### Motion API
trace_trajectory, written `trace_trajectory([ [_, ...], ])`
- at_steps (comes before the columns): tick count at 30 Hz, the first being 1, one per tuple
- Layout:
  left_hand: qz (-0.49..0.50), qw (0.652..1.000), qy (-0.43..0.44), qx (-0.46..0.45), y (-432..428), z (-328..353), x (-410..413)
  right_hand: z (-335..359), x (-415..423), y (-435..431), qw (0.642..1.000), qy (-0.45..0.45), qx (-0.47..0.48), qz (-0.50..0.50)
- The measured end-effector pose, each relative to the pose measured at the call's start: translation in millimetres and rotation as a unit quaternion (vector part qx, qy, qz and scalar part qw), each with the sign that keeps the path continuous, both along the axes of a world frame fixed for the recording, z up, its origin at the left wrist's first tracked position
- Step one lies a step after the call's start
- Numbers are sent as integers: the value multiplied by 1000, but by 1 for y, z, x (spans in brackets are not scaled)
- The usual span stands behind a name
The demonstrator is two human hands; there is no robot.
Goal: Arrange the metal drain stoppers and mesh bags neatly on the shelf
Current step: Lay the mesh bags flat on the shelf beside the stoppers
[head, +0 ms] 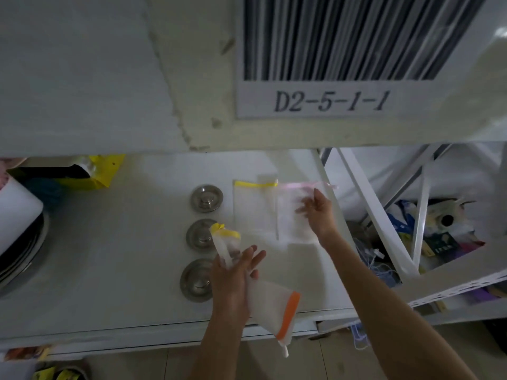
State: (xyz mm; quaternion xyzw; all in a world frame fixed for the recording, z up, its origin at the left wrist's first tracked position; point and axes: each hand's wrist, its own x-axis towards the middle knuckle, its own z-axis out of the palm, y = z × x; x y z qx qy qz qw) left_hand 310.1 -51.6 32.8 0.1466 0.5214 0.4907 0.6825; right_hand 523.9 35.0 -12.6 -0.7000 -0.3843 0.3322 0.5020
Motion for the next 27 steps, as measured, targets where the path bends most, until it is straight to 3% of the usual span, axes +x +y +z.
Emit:
trace_trajectory([
  [6,1,1000,7,-7,-8,-5,-1,-28,19,22,955,-264,-130,-44],
  [11,-10,1000,17,-16,-9,-7,-3,-23,-16,-13,894,-433,-70,-89],
  [17,-10,1000,16,-15,-8,-8,0,-52,-32,-46,877,-433,-177,108],
  [27,-22,1000,6,-3,-11,-11,2,-48,4,-45,828,-480,-109,269],
])
